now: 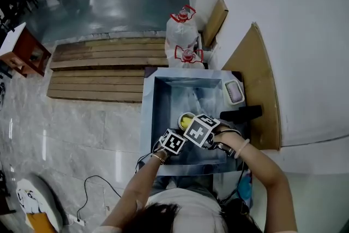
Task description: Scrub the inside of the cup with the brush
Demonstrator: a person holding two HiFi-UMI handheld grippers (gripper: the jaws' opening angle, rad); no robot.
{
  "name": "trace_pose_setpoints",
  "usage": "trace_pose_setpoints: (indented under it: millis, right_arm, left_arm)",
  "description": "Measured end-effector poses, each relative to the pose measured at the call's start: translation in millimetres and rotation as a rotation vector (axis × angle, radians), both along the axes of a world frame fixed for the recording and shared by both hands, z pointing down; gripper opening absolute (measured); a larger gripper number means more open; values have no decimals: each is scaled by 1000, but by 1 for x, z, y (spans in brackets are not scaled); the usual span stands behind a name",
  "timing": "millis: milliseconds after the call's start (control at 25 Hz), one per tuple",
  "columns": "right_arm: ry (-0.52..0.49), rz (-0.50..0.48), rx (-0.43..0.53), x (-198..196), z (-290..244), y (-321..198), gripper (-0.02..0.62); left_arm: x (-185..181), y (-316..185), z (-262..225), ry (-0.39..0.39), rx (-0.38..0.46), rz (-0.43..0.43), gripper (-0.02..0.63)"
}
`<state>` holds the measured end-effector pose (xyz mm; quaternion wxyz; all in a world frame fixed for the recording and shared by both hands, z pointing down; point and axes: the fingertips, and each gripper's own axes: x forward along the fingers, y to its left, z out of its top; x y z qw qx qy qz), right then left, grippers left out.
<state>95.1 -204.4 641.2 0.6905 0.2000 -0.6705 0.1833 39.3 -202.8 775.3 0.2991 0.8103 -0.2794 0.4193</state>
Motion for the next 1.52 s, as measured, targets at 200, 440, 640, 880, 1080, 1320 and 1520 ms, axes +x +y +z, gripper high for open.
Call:
trace_pose_setpoints:
  millis: [200,440,640,880,1080,1320,1520]
  right_arm:
    - [-34,45,-10,-3,-6,-12,55]
    - [-3,54,-15,-4,-6,-22,55]
    - [38,92,-1,1,5,-22,55]
    - [80,81,4,12,11,-10,55]
    - [46,73,-19,7,4,0,54]
    - [-4,89,-15,-8,-4,-8,55]
    - [11,106,1,-6,-5,-20,55]
  left_arm:
    - [4,-3,-5,11,24,18,69]
    - [3,1,-1,-3,4,16,67]
    - [2,0,-2,-6,11,14,67]
    - [0,0,-1,-7,10,11,67]
    - [-1,-1,-3,-10,13,5,69]
    - [0,-1,-4,-8,16,7,69]
    - [1,0,-3,-8,11,9,69]
